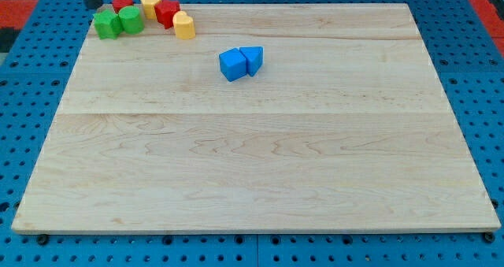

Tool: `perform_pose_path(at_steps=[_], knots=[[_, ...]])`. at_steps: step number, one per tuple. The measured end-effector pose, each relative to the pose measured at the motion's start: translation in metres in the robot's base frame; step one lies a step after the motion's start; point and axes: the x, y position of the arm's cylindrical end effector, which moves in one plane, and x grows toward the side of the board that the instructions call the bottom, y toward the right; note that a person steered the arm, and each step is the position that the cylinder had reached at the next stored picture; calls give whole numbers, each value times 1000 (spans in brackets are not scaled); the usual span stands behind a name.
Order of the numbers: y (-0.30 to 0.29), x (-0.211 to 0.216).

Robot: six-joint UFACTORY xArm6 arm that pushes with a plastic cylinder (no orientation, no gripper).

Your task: Separate the red blocks from the group of blocks

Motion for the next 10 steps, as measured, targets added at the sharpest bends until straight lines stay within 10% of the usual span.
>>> perform_pose_path(at_steps=[10], knots=[[66,41]])
